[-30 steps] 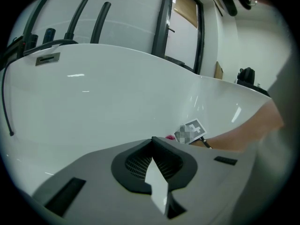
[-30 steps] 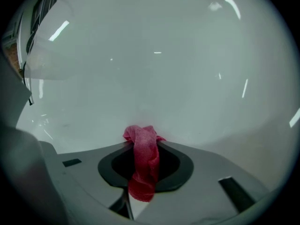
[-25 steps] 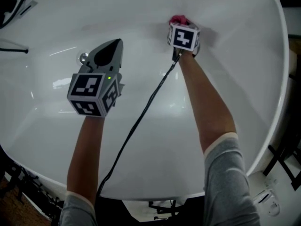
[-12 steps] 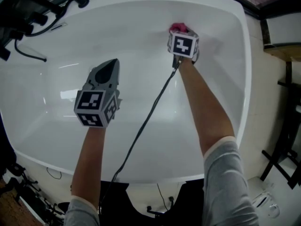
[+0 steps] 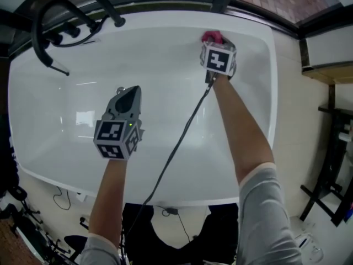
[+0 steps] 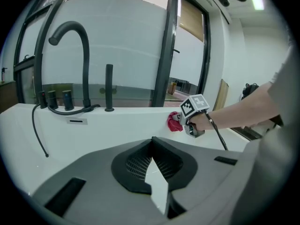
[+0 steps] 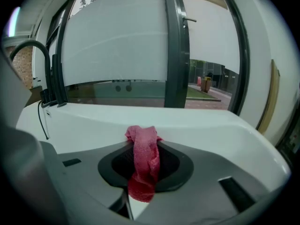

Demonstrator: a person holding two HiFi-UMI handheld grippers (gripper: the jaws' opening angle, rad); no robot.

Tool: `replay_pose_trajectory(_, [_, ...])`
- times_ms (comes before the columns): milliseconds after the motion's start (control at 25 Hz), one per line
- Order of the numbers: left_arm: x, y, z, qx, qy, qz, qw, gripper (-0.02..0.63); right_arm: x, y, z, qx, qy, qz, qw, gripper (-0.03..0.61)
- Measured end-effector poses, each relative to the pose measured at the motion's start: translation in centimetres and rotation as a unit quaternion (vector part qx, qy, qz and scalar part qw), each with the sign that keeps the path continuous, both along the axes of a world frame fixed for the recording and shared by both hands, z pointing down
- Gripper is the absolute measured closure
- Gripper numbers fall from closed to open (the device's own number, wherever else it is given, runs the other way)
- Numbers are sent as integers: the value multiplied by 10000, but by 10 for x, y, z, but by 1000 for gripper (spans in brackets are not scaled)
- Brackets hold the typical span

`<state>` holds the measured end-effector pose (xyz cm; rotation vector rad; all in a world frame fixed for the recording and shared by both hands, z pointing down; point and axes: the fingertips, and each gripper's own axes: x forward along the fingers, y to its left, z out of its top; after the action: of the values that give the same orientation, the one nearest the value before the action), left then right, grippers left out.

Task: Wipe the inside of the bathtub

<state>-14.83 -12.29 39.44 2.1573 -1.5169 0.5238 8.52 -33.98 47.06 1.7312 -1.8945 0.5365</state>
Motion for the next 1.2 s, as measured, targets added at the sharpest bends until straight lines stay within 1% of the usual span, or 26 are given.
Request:
replay_pose_trajectory(160, [-11, 25, -27, -43, 10, -130, 9999, 607, 0, 4, -42, 224, 9, -96, 9997, 494])
replay_pose_trajectory(240, [-18, 39, -42, -64, 16, -168, 9998, 607, -6, 17, -62, 288, -71, -201, 9994, 492])
replay_pose_trajectory(360, [-27, 57, -68, -61, 31, -139, 9999, 607, -18, 44, -97, 456, -101, -497, 9977, 492])
replay_pose_trajectory(480, [-36, 81, -98, -43, 45, -89, 9999, 607, -28, 84, -141, 688, -309, -847, 9935, 489])
replay_pose_trajectory(560, [-42, 100, -119, -51, 50, -31, 10000, 607, -32, 118, -172, 752, -414, -1054, 9907, 489])
replay_pose_trajectory(640, [-47, 119, -142, -48, 57, 29, 10000, 607, -32, 153, -205, 821, -468, -1139, 9890, 489])
replay_pose_trajectory(760, [-62, 145, -173, -33, 60, 78, 9999, 607, -35, 203, -253, 909, -802, -1008, 9875, 488])
replay_pose_trajectory(840, [-76, 158, -195, 56, 84, 92, 9999, 607, -37, 235, -284, 974, -1030, -850, 9862, 488])
replay_pose_trajectory(920, [-90, 168, -218, 176, 137, 128, 9997, 607, -38, 271, -318, 1027, -1136, -733, 9855, 488])
replay_pose_trajectory(1000, [-100, 181, -242, 231, 139, 246, 9993, 607, -41, 308, -353, 1083, -1175, -702, 9847, 488])
replay_pose_trajectory(1080, [-104, 194, -266, 274, 70, 459, 9985, 607, -41, 341, -379, 1115, -1143, -680, 9848, 488])
replay_pose_trajectory(1160, [-104, 209, -287, 308, 17, 635, 9975, 607, -39, 371, -395, 1088, -1027, -676, 9864, 488])
replay_pose_trajectory(1200, [-106, 217, -296, 329, 19, 651, 9973, 607, -39, 384, -401, 1066, -964, -674, 9873, 488])
